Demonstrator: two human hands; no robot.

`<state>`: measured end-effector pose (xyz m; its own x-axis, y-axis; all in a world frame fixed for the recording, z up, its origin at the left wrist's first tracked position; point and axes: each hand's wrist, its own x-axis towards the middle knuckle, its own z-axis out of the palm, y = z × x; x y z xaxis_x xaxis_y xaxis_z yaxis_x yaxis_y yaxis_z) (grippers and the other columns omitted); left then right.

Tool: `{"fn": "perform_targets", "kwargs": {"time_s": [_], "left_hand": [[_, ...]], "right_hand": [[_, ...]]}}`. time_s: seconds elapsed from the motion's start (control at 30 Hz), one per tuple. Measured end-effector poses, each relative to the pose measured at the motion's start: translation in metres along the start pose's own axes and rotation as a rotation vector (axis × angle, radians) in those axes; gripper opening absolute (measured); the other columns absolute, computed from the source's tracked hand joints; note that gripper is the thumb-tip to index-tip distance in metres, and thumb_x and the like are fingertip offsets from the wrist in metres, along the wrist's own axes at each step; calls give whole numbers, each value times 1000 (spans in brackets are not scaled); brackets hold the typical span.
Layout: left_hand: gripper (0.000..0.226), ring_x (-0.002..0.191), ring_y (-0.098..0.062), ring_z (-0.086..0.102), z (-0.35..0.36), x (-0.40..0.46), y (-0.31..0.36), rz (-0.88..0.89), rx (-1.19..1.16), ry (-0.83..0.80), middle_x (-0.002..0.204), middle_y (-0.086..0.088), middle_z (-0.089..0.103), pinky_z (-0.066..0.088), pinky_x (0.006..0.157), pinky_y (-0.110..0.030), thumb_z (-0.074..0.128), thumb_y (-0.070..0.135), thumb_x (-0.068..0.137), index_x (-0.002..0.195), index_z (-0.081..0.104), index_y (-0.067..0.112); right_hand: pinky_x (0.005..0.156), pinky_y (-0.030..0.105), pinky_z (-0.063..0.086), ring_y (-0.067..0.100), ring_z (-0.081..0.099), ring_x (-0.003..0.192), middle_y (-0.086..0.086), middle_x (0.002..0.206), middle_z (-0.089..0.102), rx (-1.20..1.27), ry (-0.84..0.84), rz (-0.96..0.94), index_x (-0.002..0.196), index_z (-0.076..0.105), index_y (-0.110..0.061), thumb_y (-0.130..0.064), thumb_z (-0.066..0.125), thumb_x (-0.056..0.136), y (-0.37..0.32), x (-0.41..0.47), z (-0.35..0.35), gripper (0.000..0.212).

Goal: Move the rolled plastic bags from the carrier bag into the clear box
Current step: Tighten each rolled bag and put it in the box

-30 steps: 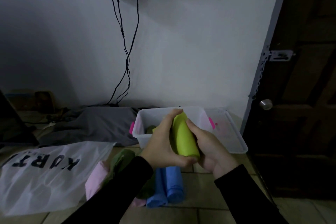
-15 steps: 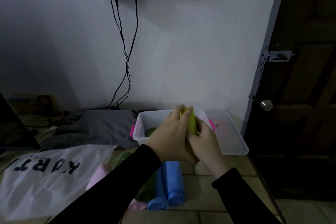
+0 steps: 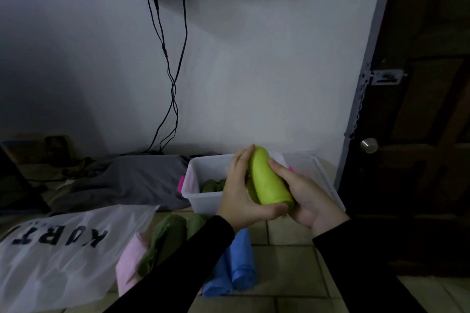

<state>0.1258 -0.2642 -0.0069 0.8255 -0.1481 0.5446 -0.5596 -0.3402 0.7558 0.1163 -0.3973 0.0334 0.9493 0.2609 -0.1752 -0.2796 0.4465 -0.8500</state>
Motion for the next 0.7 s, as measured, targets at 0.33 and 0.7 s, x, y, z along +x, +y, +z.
{"fn": "perform_targets", "kwargs": {"time_s": [0.33, 0.7], "left_hand": [[103, 135, -17, 42, -12, 8, -9, -239, -294, -271, 149, 2, 39, 40, 109, -40, 79, 63, 59, 145, 30, 33], [34, 93, -18, 70, -26, 27, 9, -454, -179, -287, 101, -6, 74, 59, 78, -36, 60, 38, 91, 115, 69, 15]], "right_hand": [[53, 28, 56, 19, 69, 55, 12, 67, 71, 198, 29, 36, 74, 74, -8, -26, 50, 95, 10, 2, 4, 36], [74, 36, 51, 22, 63, 81, 12, 88, 66, -34, 307, -348, 95, 62, -4, -11, 68, 83, 16, 31, 3, 15]]}}
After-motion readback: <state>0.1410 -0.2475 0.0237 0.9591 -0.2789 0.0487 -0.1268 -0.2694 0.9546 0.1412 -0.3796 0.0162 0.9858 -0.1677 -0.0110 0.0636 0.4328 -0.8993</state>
